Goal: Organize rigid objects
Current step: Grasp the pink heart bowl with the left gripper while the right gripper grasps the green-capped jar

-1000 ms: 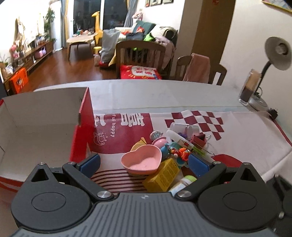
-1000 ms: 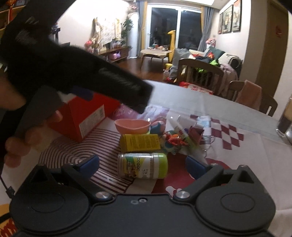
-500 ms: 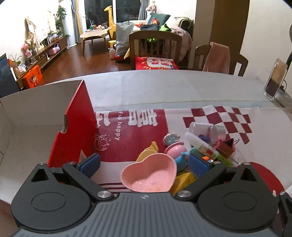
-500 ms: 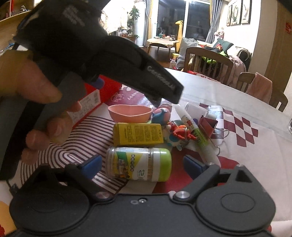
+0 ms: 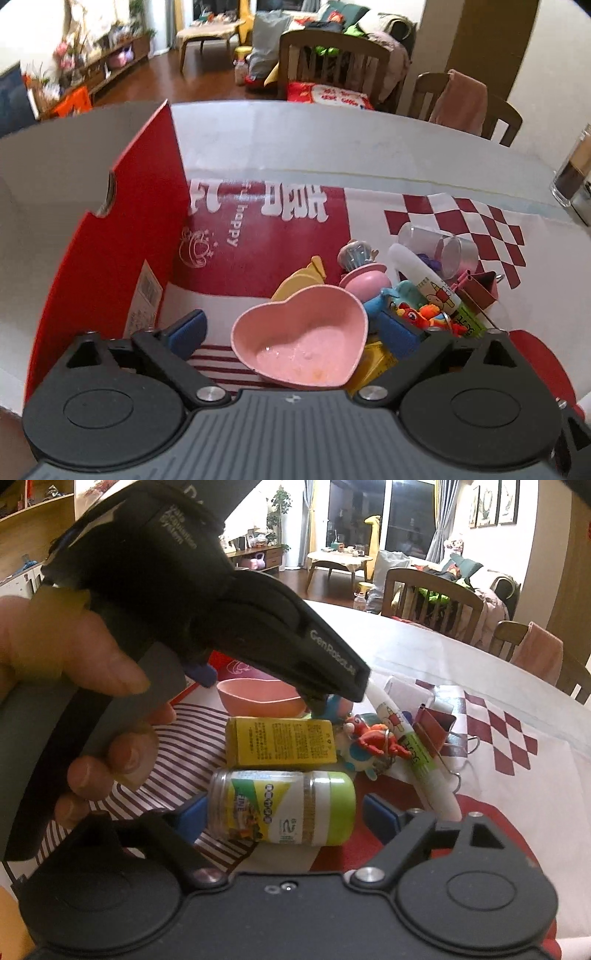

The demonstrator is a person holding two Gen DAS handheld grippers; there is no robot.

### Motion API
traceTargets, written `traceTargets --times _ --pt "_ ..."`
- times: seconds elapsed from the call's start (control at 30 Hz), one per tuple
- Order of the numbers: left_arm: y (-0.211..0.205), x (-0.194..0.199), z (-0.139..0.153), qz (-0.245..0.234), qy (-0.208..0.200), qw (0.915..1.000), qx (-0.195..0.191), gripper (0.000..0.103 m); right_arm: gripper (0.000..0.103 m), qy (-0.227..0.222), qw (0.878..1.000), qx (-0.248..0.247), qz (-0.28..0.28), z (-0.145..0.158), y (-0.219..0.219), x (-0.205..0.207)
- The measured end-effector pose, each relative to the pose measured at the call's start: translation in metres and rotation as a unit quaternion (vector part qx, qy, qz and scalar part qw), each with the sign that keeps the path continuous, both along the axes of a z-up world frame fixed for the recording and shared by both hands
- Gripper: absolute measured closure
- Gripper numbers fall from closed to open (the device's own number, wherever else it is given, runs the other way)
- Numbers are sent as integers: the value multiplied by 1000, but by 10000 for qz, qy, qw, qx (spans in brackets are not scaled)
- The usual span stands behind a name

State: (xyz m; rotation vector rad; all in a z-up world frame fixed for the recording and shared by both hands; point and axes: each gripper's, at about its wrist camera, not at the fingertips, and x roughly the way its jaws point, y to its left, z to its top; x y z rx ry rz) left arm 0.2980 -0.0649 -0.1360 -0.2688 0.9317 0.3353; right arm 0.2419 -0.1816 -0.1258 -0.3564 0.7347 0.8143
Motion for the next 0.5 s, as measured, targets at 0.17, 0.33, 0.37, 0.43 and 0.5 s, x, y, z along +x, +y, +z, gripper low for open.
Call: traceTargets --times 0.17,0.33,0.37,0.43,0.5 --pt "3 2 -2 23 55 9999 -125 27 21 46 10000 43 26 0 -3 2" --pt "2 2 -2 29 96 9999 -32 27 21 77 10000 29 -29 1 -2 3" --pt "2 1 -1 41 93 9999 -4 27 21 90 9999 39 -58 1 -3 3" --pt "2 -1 2 36 53 10000 14 27 21 106 9999 51 -118 2 -4 4" --pt "2 -3 5 27 14 10000 8 28 22 137 9997 83 -165 3 -8 5"
